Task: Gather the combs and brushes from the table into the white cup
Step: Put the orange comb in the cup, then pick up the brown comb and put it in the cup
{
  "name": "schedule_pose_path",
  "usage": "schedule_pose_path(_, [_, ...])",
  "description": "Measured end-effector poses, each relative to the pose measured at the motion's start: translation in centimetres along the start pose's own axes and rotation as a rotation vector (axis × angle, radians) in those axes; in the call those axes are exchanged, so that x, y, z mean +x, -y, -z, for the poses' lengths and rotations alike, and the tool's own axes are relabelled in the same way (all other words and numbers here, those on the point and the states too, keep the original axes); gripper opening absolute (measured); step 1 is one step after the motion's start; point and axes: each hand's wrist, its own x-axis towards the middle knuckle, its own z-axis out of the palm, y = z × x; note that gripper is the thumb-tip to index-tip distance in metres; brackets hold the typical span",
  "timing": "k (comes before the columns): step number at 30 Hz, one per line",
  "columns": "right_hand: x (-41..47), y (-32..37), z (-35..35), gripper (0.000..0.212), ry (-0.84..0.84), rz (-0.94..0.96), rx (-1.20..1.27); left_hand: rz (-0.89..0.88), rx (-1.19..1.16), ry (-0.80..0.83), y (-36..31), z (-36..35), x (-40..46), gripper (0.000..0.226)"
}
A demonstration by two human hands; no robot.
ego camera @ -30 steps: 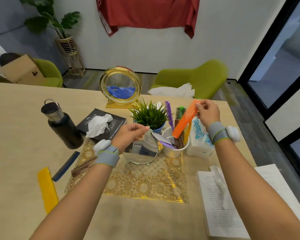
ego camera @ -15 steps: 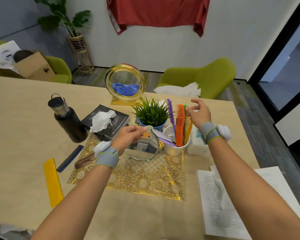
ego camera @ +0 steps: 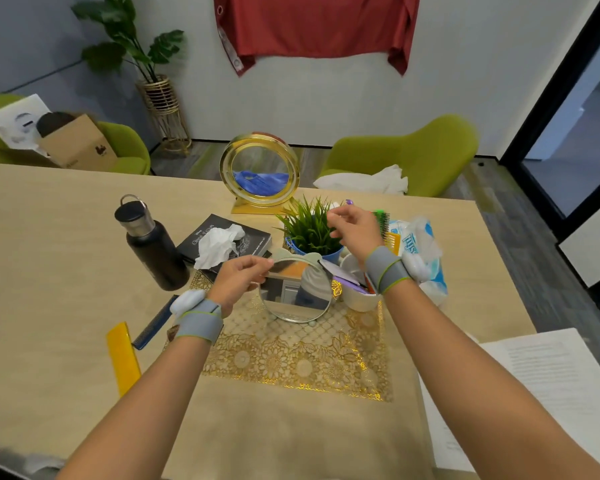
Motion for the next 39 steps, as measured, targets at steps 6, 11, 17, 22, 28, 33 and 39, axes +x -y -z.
schedule_pose_path(6, [-1.1, 0.7, -4.0, 0.009, 0.089, 0.025, 0.018, 0.044, 0.042, -0.067, 1.5, 3.8, 0.3, 0.016])
schedule_pose_path(11, [-1.8, 0.6, -6.9, 0.017, 0.136, 0.014, 0.010, 0.104, 0.247, -0.149, 3.8, 8.3, 0.9, 0.012])
schedule_pose_path(17, [-2.5, -0.3, -9.5, 0.017, 0.155, 0.003, -0.016, 0.223, 0.793, -0.135, 7.5, 12.4, 2.3, 0.014])
schedule_pose_path(22, [-3.0, -0.9, -10.7, 0.014, 0.155, 0.002, -0.077, 0.250, 0.975, 0.046, 10.1, 13.6, 3.6, 0.022])
schedule_pose_path(28, [-2.9, -1.1, -11.5, 0.021, 0.143, -0.014, -0.112, 0.243, 0.933, 0.064, 11.9, 13.3, 5.4, 0.048])
schedule_pose_path(33, [-2.9, -1.1, -11.8, 0.020, 0.113, -0.013, -0.134, 0.276, 0.989, 0.079, 12.5, 13.7, 6.8, 0.043])
schedule_pose_path(39, [-2.8, -1.2, -12.0, 0.024, 0.099, -0.036, -0.161, 0.344, 1.020, 0.213, 12.4, 13.9, 7.9, 0.037])
